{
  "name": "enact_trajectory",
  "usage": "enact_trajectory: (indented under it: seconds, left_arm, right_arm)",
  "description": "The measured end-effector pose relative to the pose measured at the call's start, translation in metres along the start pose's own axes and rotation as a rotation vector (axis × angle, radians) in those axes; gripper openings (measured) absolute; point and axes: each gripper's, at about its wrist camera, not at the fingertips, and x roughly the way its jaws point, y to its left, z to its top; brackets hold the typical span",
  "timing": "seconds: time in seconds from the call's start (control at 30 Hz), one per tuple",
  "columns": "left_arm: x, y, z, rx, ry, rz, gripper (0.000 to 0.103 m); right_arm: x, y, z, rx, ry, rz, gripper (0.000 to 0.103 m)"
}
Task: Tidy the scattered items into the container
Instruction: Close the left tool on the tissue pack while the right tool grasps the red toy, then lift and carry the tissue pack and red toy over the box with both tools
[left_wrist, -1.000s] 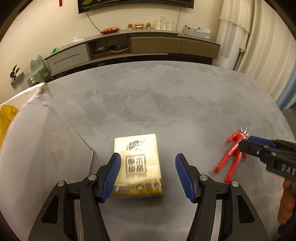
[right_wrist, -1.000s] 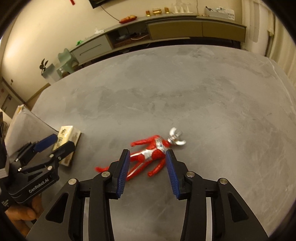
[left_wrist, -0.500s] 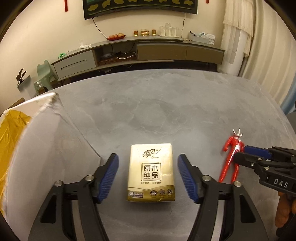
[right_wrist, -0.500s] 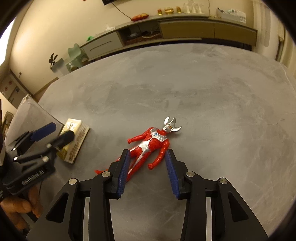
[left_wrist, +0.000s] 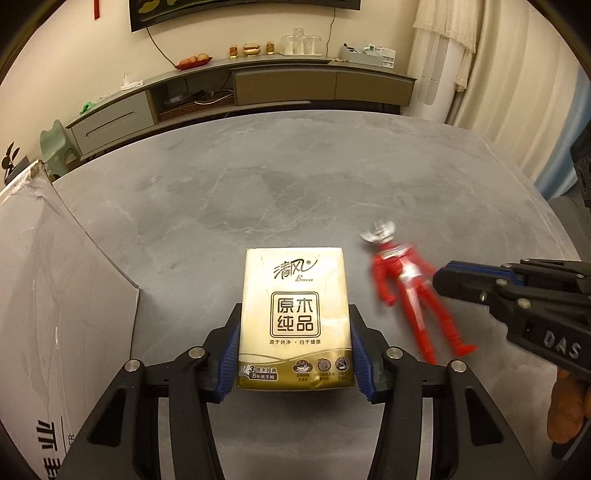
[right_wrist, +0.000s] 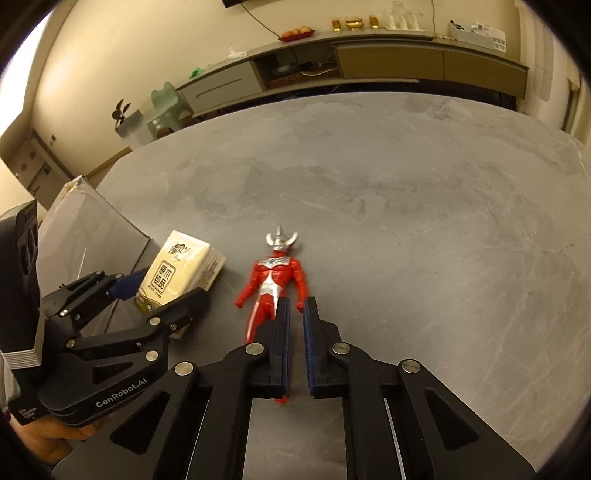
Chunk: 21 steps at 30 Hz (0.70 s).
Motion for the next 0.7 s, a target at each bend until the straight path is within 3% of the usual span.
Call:
enact_trajectory:
  seconds: [0.1,0.2,0.37,0.4,0.43,0.7]
  left_arm:
    - [-0.001,0.005,0.0,-0.019,0.001,-0.001,0.053]
    - [0.0,0.014,-0.001,-0.048,0.002,0.019,0.053]
    - [-0.002,0.026,-0.005,-0.075,0.0,0.019,0.053]
    - [-0.004,0.026,-0.005,-0.076,-0.003,0.016,0.053]
    - [-0.006,0.025,-0.005,-0.078,-0.008,0.012,0.053]
    - [-0.041,0.022,0.002,-0.081,-0.081,-0.045,0.053]
  right_arm:
    - [0.0,0.005,0.0,-0.026,-0.016,-0.01,0.012]
    - [0.003,0.014,-0.003,-0.056,-0.026,0.002,0.049]
    - [0.018,0.035,-0.018,-0.159,-0.007,-0.079,0.047]
    - [0.018,0.037,-0.019,-0.169,-0.003,-0.095,0.034]
    - [0.017,0.036,-0.018,-0.157,0.007,-0.087,0.028]
    - [-0.002,0.031,-0.02,-0.095,-0.006,-0.029,0.028]
